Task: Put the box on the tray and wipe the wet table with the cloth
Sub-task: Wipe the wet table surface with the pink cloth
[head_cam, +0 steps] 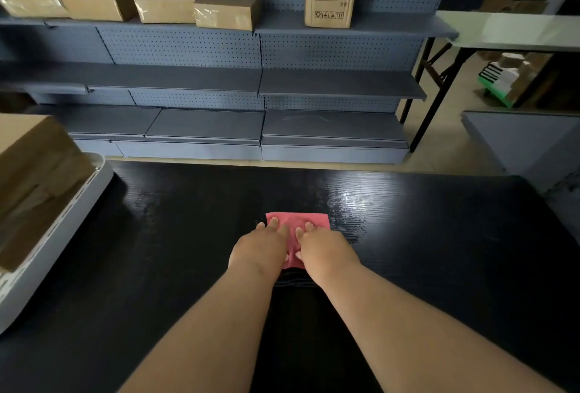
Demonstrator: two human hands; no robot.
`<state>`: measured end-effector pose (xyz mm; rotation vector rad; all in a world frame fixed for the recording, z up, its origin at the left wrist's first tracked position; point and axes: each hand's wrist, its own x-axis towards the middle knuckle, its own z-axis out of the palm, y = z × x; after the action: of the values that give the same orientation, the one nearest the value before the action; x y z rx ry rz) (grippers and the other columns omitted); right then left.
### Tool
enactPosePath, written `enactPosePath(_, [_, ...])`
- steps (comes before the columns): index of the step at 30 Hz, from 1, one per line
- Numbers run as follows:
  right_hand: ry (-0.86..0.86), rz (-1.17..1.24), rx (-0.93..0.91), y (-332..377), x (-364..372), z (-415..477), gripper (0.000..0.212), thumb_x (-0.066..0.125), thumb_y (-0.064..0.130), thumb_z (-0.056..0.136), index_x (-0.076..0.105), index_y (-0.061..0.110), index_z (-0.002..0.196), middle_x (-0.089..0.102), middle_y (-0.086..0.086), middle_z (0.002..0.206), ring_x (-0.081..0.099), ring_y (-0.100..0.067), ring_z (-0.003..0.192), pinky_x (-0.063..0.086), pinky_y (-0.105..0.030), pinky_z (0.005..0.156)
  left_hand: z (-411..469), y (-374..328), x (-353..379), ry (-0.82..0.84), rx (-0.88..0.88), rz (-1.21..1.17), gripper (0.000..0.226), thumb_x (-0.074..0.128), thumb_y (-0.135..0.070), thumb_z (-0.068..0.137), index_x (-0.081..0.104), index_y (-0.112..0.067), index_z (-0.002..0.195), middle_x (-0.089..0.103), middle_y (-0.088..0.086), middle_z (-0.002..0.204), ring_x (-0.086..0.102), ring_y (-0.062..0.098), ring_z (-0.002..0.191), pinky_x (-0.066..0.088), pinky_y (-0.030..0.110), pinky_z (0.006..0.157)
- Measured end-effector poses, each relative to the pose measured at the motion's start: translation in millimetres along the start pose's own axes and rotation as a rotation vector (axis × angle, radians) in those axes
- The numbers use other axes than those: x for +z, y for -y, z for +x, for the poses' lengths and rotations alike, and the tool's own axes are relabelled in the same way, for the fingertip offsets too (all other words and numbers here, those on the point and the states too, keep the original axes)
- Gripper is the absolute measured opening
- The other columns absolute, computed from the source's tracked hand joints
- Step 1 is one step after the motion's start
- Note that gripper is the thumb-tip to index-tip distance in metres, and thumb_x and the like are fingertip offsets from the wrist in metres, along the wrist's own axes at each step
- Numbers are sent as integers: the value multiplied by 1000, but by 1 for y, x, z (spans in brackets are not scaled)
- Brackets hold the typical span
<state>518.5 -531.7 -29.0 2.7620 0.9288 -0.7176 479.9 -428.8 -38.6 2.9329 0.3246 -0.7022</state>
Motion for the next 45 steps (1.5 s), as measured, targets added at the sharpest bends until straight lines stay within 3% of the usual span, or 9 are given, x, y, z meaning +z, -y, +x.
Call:
enactPosePath(9, [-40, 35, 35, -32, -28, 53, 56, 36, 31, 103, 18, 14, 153, 14, -8, 161, 31, -28, 143, 36, -43, 110, 64, 2, -31, -44, 102, 55, 56, 45, -21, 99, 22, -16, 150, 5, 3, 162, 14, 25, 148, 34, 43, 112])
enactPosePath(17, [-44, 49, 101, -60, -51, 75, 56, 36, 32, 103, 18, 18, 153, 13, -3, 162, 27, -25, 145, 32, -40, 113, 107, -11, -52, -52, 174, 143, 52, 42, -21, 101, 23, -12, 149, 4, 9, 162, 13, 31, 148, 36, 48, 110])
enactPosePath(21, [-75, 73, 131, -67, -51, 74, 54, 37, 32, 103, 21, 19, 153, 17, -2, 161, 34, -26, 142, 33, -40, 114, 118, -17, -56, -57, 197, 171, 51, 44, -16, 100, 24, -11, 148, 3, 9, 162, 13, 32, 148, 37, 47, 109])
enactPosePath(27, [-86, 92, 146, -70, -47, 68, 53, 34, 30, 104, 19, 18, 153, 15, -3, 162, 31, -26, 144, 29, -38, 116, 117, -22, -56, -67, 198, 197, 48, 42, -14, 101, 27, -9, 146, 4, 10, 161, 14, 32, 148, 39, 47, 107])
enactPosePath(34, [-83, 73, 191, -82, -34, 43, 50, 31, 32, 104, 21, 20, 152, 19, 0, 161, 42, -27, 136, 39, -38, 107, 101, -47, -50, -66, 214, 194, 49, 41, -12, 101, 26, -10, 147, 5, 8, 161, 15, 32, 147, 39, 49, 107])
enactPosePath(45, [-45, 54, 232, -100, 1, -30, 52, 34, 33, 103, 23, 20, 152, 24, -2, 159, 42, -28, 136, 40, -38, 108, 39, -95, -13, -68, 255, 164, 53, 44, -15, 100, 22, -12, 149, 5, 8, 162, 13, 28, 148, 39, 45, 108])
